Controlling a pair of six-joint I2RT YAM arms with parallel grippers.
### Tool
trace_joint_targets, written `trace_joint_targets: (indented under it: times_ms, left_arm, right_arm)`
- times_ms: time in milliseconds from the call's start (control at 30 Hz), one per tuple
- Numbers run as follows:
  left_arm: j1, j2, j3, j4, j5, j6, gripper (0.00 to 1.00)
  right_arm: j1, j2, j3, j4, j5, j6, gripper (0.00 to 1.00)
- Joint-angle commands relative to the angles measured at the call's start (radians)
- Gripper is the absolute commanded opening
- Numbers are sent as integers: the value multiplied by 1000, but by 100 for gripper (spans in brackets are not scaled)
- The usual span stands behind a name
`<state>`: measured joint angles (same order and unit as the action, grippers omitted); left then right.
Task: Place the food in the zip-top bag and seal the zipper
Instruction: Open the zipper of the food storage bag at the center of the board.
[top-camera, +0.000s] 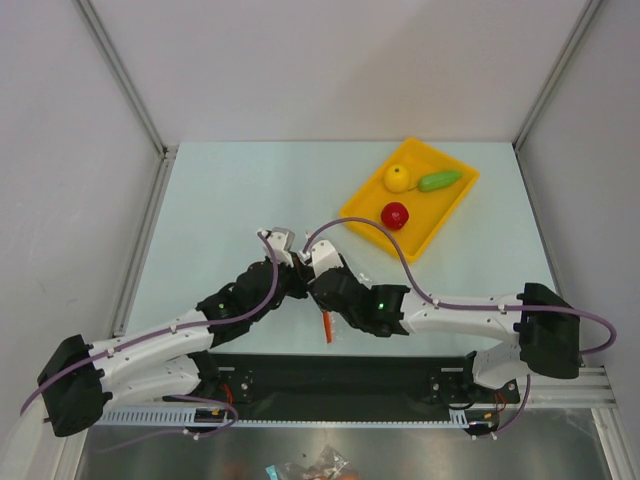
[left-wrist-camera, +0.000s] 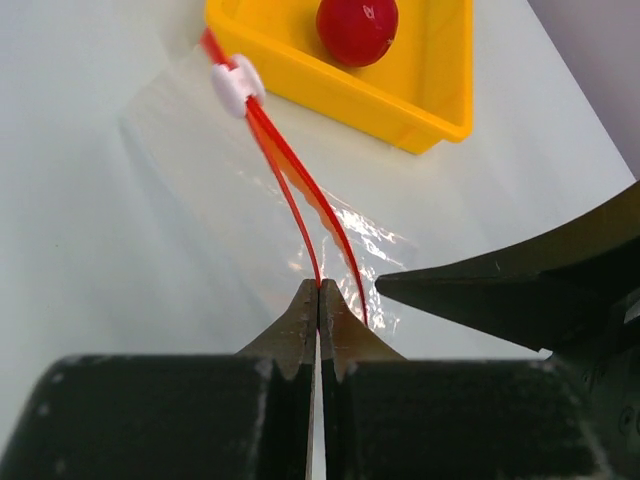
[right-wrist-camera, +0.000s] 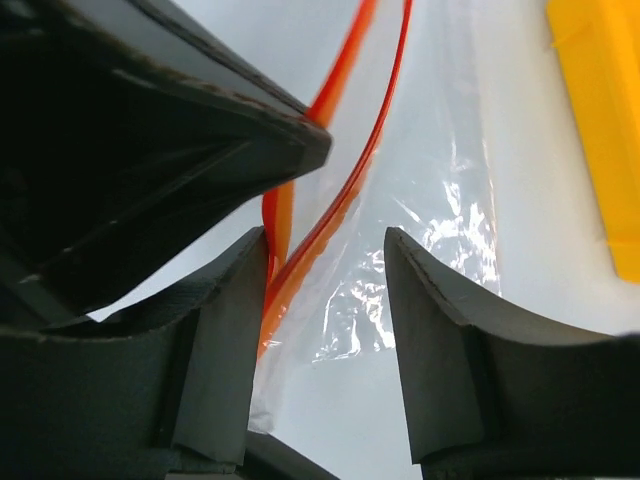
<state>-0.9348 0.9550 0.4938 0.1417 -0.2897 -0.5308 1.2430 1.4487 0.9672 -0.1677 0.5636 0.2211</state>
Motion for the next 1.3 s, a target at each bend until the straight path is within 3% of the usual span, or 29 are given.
trace_joint_targets:
  times_ms: [0, 333, 700, 933, 1267]
  left_arm:
    - [-9, -21, 43, 13, -26, 8, 0]
    - [-9, -4, 48, 16, -20, 17, 0]
    - [-9, -12, 42, 27, 0, 25, 0]
    - [-9, -13, 43, 35, 20, 31, 1]
    - [-9, -35, 37, 36, 35, 32, 0]
  right_arm:
    - [6, -13, 36, -16, 151, 37, 54]
    - [4, -139, -59, 34, 150, 24, 49]
    - [-30, -120, -50, 14, 108, 14, 41]
    - [-34, -120, -55, 40, 41, 18, 49]
    - [-39, -100, -59, 68, -36, 41, 49]
